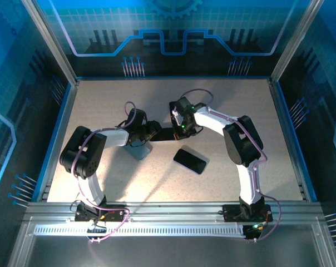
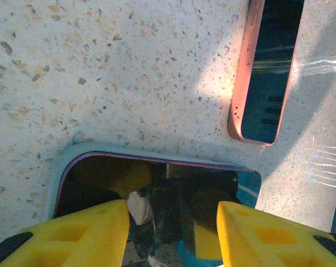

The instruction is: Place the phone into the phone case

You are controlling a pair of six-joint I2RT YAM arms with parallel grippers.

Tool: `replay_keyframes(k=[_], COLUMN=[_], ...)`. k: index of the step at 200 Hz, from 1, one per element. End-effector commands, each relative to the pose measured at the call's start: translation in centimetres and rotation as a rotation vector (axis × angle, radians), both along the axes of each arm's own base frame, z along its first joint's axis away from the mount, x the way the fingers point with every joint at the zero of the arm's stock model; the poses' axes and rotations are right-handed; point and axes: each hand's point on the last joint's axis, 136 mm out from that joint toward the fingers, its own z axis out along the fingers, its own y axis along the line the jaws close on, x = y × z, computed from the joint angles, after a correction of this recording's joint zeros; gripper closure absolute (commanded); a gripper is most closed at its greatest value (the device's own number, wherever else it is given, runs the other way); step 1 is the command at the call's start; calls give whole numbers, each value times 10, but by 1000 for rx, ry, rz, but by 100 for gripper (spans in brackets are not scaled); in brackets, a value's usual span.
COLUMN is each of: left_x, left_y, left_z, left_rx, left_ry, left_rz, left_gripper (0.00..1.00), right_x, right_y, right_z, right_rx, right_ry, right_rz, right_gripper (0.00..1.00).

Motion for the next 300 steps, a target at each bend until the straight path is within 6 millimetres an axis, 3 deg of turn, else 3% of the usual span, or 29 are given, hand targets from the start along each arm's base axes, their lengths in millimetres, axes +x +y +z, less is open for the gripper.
replay_keyframes(k=[1,33,57,83,126,161,198,220,254,300], left_x=[-37,-37,-38,-35,-20,-9,5,11,13,6], left_y=[24,24,24,25,32,42,42,37,30,25], left_z=[-58,-58,-60,-59,-49,-38,-10,11,34,32], left_rx=[117,116,120,135,191,237,242,209,168,144], left_ry=[196,197,204,202,181,159,78,28,-19,-15], left_rz=[33,32,33,34,38,42,34,33,23,19], left_gripper=[52,53,52,52,53,53,53,52,52,52], right_x=[-64,-94,-103,-103,-98,-72,-15,12,32,41], right_y=[-24,-35,-40,-31,1,25,34,32,30,22], right_z=[-88,-113,-119,-103,-58,-12,51,72,62,31], right_rx=[-187,-228,-239,-181,5,100,120,108,48,-30], right_ry=[201,271,292,286,274,191,-14,-94,-109,-72], right_rz=[50,48,48,24,-36,-26,-11,-7,23,36], right_gripper=[100,100,100,100,100,100,100,100,100,100])
